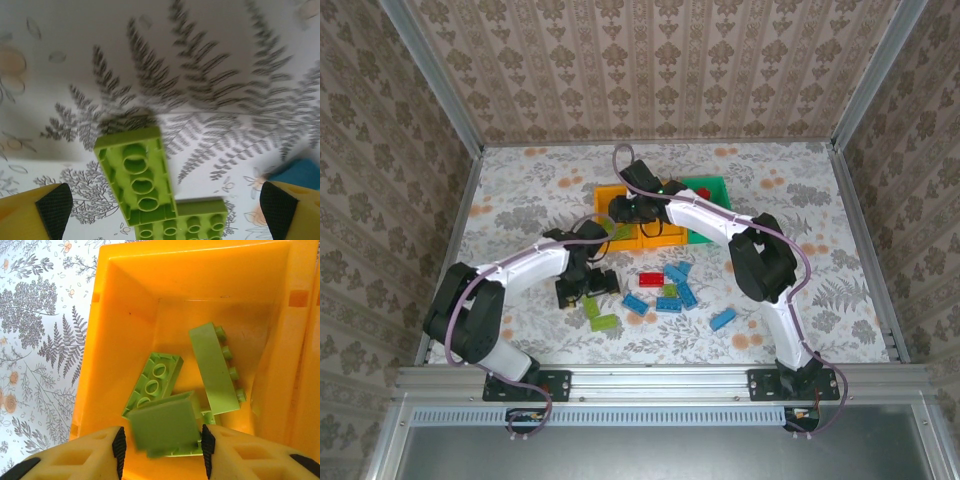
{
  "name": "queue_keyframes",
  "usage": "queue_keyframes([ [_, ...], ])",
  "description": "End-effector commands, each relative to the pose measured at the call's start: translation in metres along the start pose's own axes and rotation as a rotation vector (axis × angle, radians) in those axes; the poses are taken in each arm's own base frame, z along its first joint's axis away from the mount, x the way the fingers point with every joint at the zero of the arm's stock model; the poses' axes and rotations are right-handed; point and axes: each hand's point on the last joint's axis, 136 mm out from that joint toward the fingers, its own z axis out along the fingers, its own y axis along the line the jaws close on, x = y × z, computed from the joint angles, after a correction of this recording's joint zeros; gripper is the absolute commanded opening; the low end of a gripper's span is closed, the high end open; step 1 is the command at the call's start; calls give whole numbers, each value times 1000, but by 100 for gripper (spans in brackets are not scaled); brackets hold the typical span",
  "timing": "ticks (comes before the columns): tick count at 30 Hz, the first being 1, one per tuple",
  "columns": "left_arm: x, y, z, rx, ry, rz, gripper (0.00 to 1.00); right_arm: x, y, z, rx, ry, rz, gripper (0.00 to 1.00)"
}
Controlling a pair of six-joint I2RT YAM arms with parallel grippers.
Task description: Sort the legos into containers by color
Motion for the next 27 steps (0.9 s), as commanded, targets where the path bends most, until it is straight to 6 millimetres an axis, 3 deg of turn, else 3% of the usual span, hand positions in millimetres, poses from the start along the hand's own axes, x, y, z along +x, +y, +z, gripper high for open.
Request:
queue_keyframes([
  [1,12,8,3,1,18,-132,100,0,-7,5,25,13,5,52],
  [8,11,8,12,13,13,-172,93,-2,-1,0,-3,7,-10,67],
  [12,2,3,15,30,0,-180,85,-5,4,-8,-26,-8,-9,69],
  [19,-1,6,27,29,7,-179,57,-17,8,-45,-39,-91,-19,74],
  [27,-7,6,32,40,-4,-173,40,-20,-7,-80,0,-145,-9,75],
])
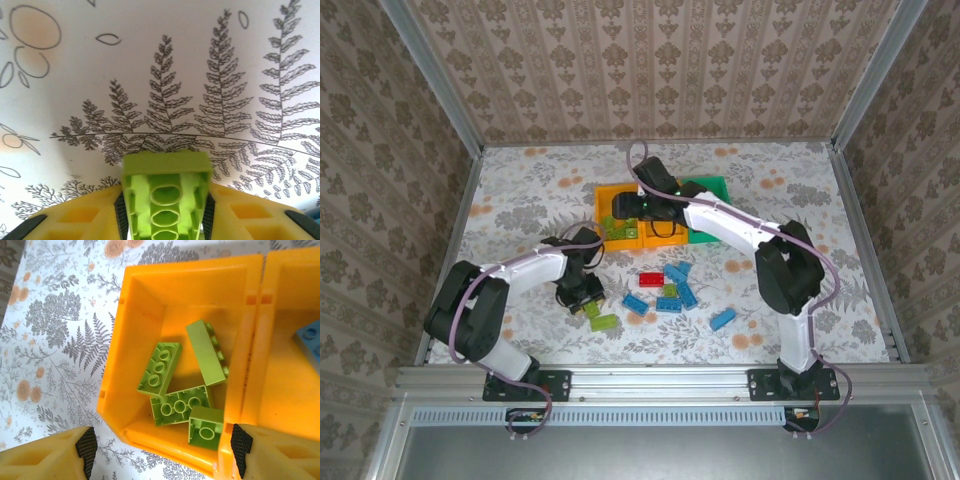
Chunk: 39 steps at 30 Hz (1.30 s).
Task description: Sort the legos into containers by color
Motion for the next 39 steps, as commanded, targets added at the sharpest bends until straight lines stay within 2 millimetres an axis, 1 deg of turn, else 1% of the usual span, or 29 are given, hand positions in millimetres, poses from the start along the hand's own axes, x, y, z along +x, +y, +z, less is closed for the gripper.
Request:
queue_keyframes([
  [1,-8,-6,11,33,-19,20,38,-13,-8,-25,28,-65,-10,75],
  [5,-17,-9,2,48,-52,38,34,-3,-22,-38,79,-65,-30,75],
  [8,-27,-14,-12,66,-94,57,32,13,-36,-44,116,-37,-52,75],
  [10,-36,-21,-25,95,-137,74,32,29,-44,-47,131,-9,-61,75],
  [14,-60,-46,-59,170,-241,127,33,63,-60,-53,149,53,-52,73],
  [16,-71,-62,-76,202,-289,166,34,80,-62,-57,152,77,-58,72],
  [19,-89,-86,-102,243,-358,236,34,105,-60,-62,157,113,-86,71],
  [23,-112,-117,-122,297,-410,312,35,137,-55,-67,166,161,-110,68],
  [27,-132,-145,-130,351,-446,373,36,162,-53,-65,167,193,-90,67],
  [30,-143,-159,-127,380,-445,396,36,174,-56,-63,176,206,-57,67],
  [34,-153,-170,-114,379,-420,419,37,181,-66,-67,202,205,-24,67],
  [38,-159,-179,-105,379,-401,430,38,187,-79,-76,240,199,-28,68],
  [39,-170,-173,-105,377,-405,405,38,188,-84,-79,258,199,-32,68],
])
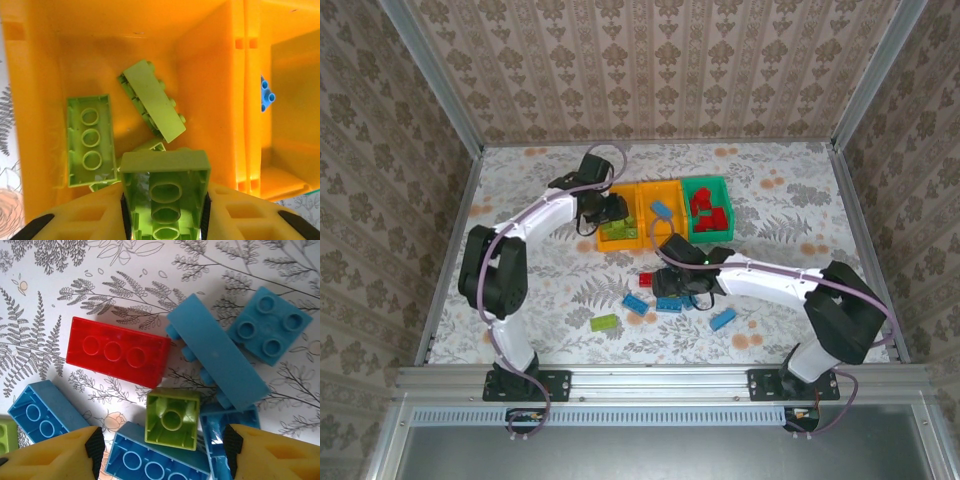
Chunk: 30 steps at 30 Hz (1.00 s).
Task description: Sort the legos into containers by color
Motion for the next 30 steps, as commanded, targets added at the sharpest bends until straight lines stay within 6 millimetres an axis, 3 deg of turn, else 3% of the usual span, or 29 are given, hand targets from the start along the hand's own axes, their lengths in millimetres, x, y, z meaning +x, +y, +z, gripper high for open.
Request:
queue_keyframes([
  [1,-21,-1,-2,34,-28,13,39,3,-17,-12,60,-30,18,68],
  [9,-24,0,5,38,-29,-5,51,25,-41,-8,139,24,-7,68],
  [19,-22,-1,2,53,-38,-18,63,27,-54,2,170,44,27,63],
  [30,-23,1,-2,51,-47,-32,65,32,-70,11,185,82,47,56],
])
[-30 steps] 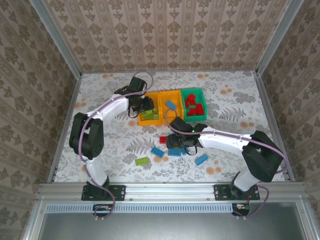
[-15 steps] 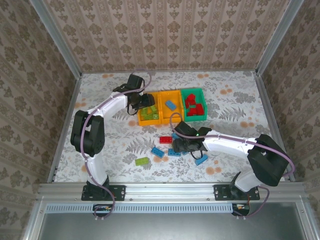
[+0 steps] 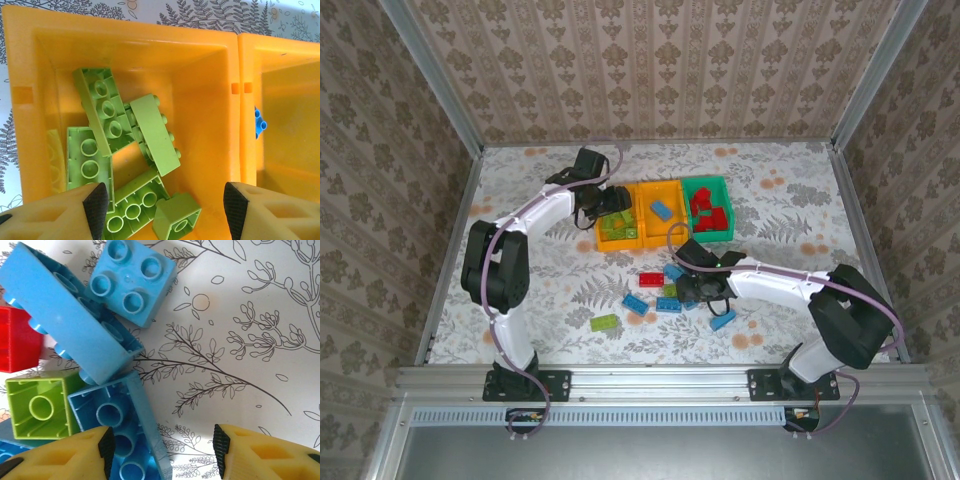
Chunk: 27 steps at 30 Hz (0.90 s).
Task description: Sort the legos into containers by color
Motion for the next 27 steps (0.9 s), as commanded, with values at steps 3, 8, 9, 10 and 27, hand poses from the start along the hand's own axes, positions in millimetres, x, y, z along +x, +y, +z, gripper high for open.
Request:
queue_keyframes([
  [3,0,1,-5,10,-7,-21,66,8,-18,8,52,32,14,53],
  [8,1,4,-6,6,-9,-29,66,12,-38,8,98,37,56,48],
  [9,1,5,-6,2,-10,-31,66,11,-40,6,102,34,60,48],
  [10,0,6,-6,2,-12,-32,66,11,-42,6,106,31,63,48],
  [27,1,7,-12,6,-39,-39,100,-5,-17,-17,-70,-65,137,55],
])
